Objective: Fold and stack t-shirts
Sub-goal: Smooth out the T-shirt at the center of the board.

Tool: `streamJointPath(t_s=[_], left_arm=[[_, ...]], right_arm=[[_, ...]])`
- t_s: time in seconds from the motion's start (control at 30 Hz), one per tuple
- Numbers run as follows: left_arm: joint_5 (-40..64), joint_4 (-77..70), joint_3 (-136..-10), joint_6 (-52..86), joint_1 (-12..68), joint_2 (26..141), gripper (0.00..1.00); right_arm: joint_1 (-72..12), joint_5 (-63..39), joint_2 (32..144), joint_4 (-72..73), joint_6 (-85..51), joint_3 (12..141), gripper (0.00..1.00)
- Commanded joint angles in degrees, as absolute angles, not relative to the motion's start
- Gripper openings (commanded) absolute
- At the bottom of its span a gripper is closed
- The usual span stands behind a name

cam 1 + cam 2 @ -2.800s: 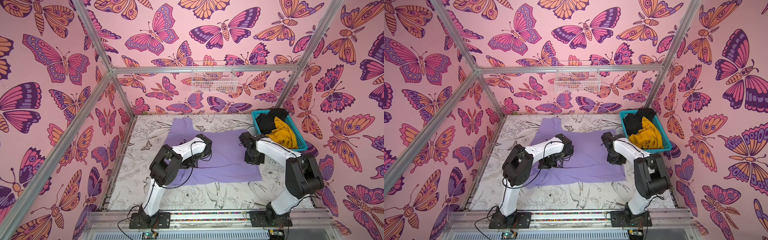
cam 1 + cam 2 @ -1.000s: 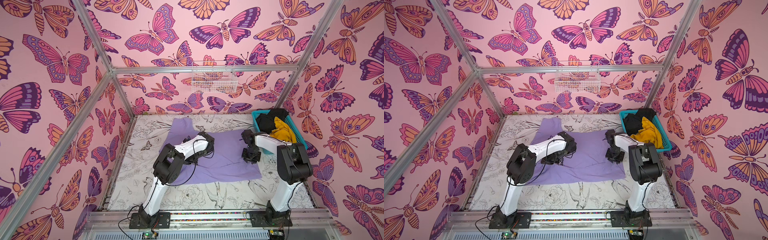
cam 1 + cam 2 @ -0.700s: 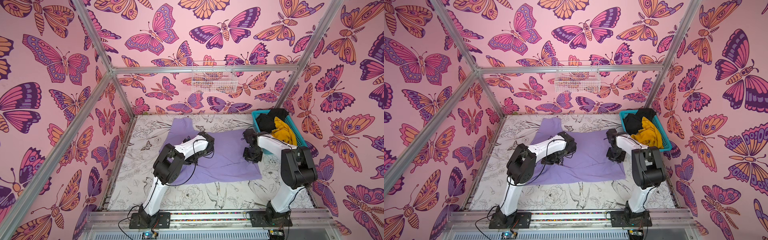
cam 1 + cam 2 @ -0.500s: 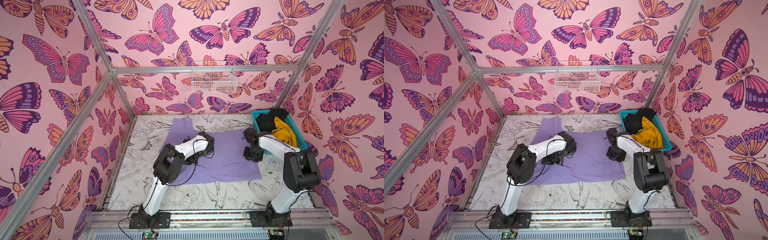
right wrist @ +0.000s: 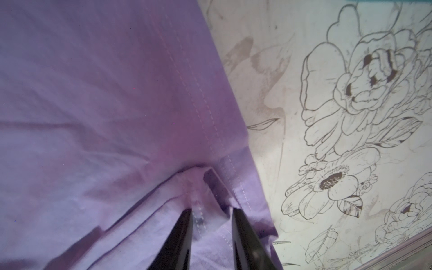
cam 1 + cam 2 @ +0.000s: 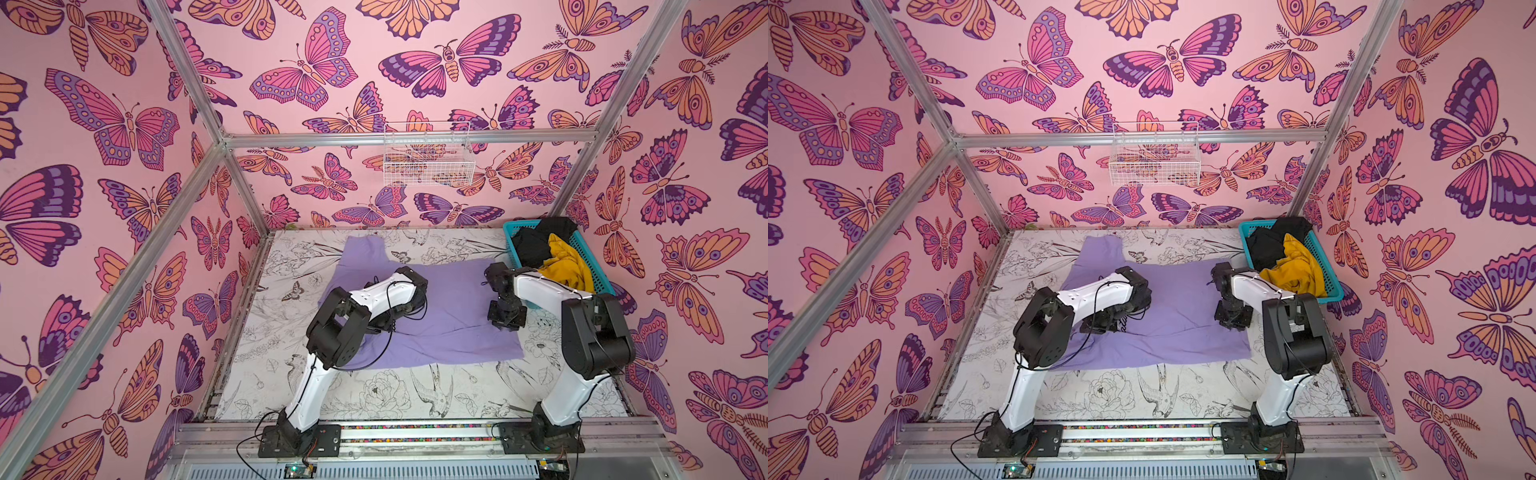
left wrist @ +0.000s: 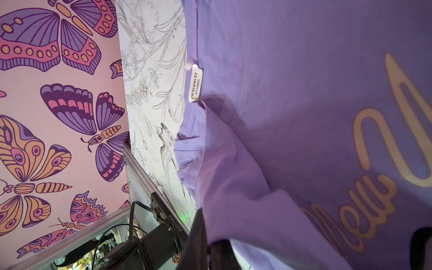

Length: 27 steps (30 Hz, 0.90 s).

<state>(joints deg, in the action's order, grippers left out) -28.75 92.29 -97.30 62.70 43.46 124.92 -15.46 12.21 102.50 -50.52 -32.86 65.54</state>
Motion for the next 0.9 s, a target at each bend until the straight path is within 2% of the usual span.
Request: streamJointPath(t_s=[0.0, 0.5, 0.6, 0.77, 0.87], left_arm=[[-28.29, 95.64, -96.74, 63.99, 43.51, 122.78, 0.03], [-28.22, 95.64, -95.38, 64.24, 43.77, 122.33, 0.03], [-28.38, 95.66, -95.32, 64.21, 43.77, 122.42, 0.03], [-28.29, 95.62, -95.88, 64.16, 43.77, 122.57, 0.03], [-28.49, 95.56, -95.98, 64.16, 43.77, 122.46, 0.03]], right_arm=[[-14.90, 13.96, 103.66, -50.91, -31.36, 67.56, 0.35], [-12.19, 12.09, 107.58, -48.63, -29.09, 69.37, 0.31], [-12.19, 11.23, 107.36, -48.60, -29.51, 69.09, 0.23], [-12.21, 10.97, 106.29, -48.68, -29.47, 68.64, 0.00], [-12.10, 12.04, 106.03, -49.40, -28.96, 68.94, 0.00]])
